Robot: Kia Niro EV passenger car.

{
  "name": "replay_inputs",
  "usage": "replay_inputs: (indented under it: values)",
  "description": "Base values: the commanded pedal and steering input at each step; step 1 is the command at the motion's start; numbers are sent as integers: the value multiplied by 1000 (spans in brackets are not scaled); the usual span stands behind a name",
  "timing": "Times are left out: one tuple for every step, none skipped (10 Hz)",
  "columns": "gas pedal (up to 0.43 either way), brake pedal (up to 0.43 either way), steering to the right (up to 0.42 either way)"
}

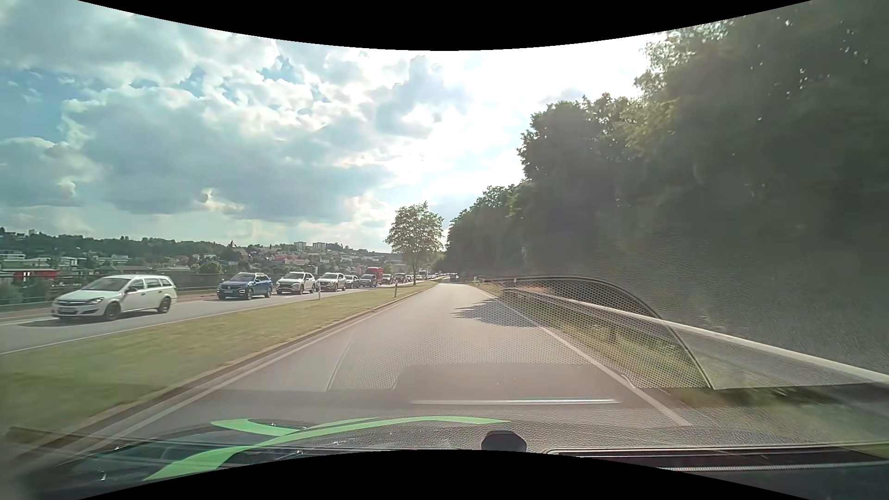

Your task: Follow the waypoints while adhering to traffic rules and regulations

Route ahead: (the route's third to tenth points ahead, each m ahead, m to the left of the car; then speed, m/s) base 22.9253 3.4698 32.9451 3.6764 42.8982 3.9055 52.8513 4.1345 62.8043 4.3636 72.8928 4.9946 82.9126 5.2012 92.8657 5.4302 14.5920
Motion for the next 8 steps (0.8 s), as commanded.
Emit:
replay_inputs:
  values:
    - [197, 0, -6]
    - [197, 0, -6]
    - [197, 0, -6]
    - [197, 0, -6]
    - [197, 0, -6]
    - [197, 0, -6]
    - [197, 0, -6]
    - [197, 0, -6]
